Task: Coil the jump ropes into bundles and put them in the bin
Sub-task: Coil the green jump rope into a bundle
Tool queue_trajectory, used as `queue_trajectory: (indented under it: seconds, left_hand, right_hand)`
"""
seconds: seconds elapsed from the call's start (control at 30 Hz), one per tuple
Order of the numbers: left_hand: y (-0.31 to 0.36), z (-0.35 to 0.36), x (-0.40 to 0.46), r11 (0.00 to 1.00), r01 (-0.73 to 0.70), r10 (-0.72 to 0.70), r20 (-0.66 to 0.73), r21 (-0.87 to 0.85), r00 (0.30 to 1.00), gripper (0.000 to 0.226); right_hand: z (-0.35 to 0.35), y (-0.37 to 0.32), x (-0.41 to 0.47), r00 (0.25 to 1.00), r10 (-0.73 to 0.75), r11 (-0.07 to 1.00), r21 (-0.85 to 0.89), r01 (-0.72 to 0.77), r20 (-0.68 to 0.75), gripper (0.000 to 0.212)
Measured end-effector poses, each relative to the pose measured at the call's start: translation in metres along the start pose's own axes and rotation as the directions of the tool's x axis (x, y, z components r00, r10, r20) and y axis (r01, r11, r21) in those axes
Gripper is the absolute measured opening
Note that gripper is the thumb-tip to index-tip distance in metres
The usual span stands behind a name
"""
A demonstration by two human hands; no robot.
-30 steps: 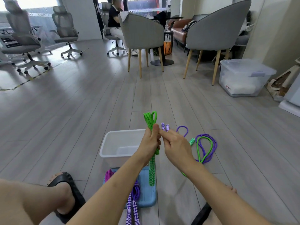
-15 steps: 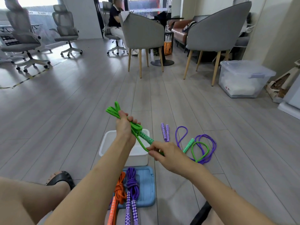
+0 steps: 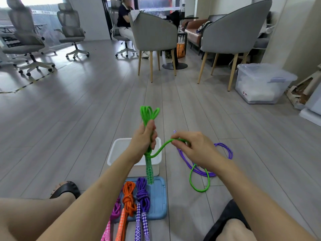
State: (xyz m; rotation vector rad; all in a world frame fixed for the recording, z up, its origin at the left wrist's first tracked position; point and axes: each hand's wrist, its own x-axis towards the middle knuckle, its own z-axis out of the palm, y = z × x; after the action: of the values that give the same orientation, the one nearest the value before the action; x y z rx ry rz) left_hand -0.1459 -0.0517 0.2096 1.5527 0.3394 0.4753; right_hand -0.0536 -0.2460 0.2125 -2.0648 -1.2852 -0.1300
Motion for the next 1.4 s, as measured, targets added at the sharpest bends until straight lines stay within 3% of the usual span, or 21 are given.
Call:
queue_trajectory:
  seconds: [0.2, 0.43, 0.63, 0.73, 0.9, 1.03, 1.27, 1.4]
  left_hand:
    - [-0.006, 0.022, -0.019, 0.993, 0.039, -0.062, 0.215, 0.108, 0.975, 0.042]
    - [-0.008, 0.038, -0.031, 0.974, 0.196, -0.156, 0.291, -0.117, 0.944, 0.042]
    - [-0.009, 0.043, -0.036, 0.953, 0.297, -0.292, 0.406, 0.052, 0.866, 0.03]
    - [-0.011, 0.045, -0.036, 0.957, 0.288, -0.276, 0.409, 0.034, 0.87, 0.024]
    - [-0.011, 0.044, -0.03, 0.907, 0.35, -0.278, 0.29, -0.236, 0.916, 0.017]
    - [-0.005, 0.037, -0.029, 0.882, 0.392, -0.309, 0.31, -0.26, 0.899, 0.021]
    - [0.008, 0.018, -0.032, 0.798, 0.533, -0.368, 0.471, -0.282, 0.801, 0.025]
    - [0.001, 0.021, -0.032, 0.838, 0.487, -0.379, 0.379, -0.245, 0.844, 0.033]
  right_hand:
    - [0.006, -0.002, 0.0, 0.991, -0.032, 0.994, -0.111, 0.017, -0.132, 0.017]
    - [0.012, 0.012, -0.002, 0.976, 0.079, 0.984, -0.14, -0.108, -0.201, 0.026]
    - [0.005, 0.027, -0.003, 0.971, 0.173, 0.972, -0.131, -0.196, -0.166, 0.028]
    - [0.007, 0.029, -0.005, 0.97, 0.203, 0.976, -0.055, -0.211, -0.133, 0.029]
    - [0.013, 0.032, -0.006, 0.966, 0.254, 0.967, 0.033, -0.252, -0.052, 0.025]
    - [0.013, 0.04, -0.005, 0.961, 0.276, 0.959, 0.055, -0.277, 0.013, 0.018]
    - [0.013, 0.085, -0.011, 0.808, 0.581, 0.807, 0.195, -0.558, -0.096, 0.03]
    - [0.02, 0.083, -0.011, 0.726, 0.678, 0.692, 0.436, -0.576, -0.116, 0.029]
